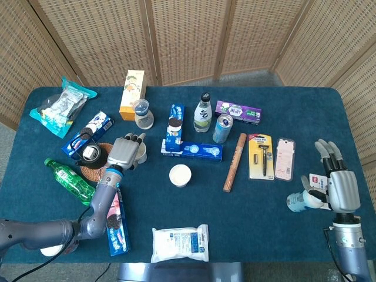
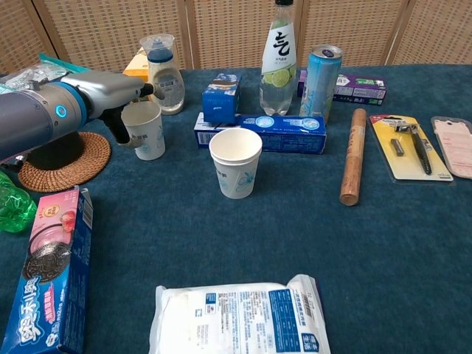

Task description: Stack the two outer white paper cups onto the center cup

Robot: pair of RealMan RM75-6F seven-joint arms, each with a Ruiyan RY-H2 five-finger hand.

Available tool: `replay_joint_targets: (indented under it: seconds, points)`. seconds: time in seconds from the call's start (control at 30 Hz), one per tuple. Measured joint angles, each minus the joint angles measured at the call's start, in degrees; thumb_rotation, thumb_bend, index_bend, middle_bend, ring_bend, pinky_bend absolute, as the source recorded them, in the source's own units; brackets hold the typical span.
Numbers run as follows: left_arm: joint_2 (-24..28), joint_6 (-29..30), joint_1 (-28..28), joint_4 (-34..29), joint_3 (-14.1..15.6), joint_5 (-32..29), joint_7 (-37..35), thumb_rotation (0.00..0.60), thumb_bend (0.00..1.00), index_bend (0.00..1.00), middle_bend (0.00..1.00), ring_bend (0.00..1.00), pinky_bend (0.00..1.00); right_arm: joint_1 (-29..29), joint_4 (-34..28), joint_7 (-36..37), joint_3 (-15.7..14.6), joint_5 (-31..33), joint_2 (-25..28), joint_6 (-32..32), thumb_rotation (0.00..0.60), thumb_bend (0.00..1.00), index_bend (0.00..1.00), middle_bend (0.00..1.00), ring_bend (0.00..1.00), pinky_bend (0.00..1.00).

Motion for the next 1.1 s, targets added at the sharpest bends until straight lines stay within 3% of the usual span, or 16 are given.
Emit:
replay_joint_targets:
  seconds: [0.27, 0.77, 1.1]
  points:
    - [0.4, 1.0, 0.6, -1.1, -0.4, 0.8, -0.4, 0.600, 0.35, 0.13, 0.34, 0.26, 0.50, 0.0, 0.1, -0.2, 0.0, -0.1, -0.1, -0.2, 0.600, 0.38, 0.04, 0.02, 0.00, 0.35]
    - [3.5, 2.0, 2.1, -5.5, -0.9, 3.4, -2.6, 0.600, 0.35, 0.13, 0.36, 0.28, 0.50, -0.1, 0.0, -0.5, -0.1, -0.3, -0.2, -0.2, 0.600, 0.38, 0.04, 0.02, 0.00, 0.35]
    - [10.5, 4.4, 4.0, -17.9, -1.2, 7.0, -4.0, 0.600, 0.35, 0.13, 0.37, 0.29, 0.51, -0.1, -0.2, -0.8, -0.4, -0.8, -0.4, -0.2, 0.600, 0.38, 0.04, 0.02, 0.00, 0.35]
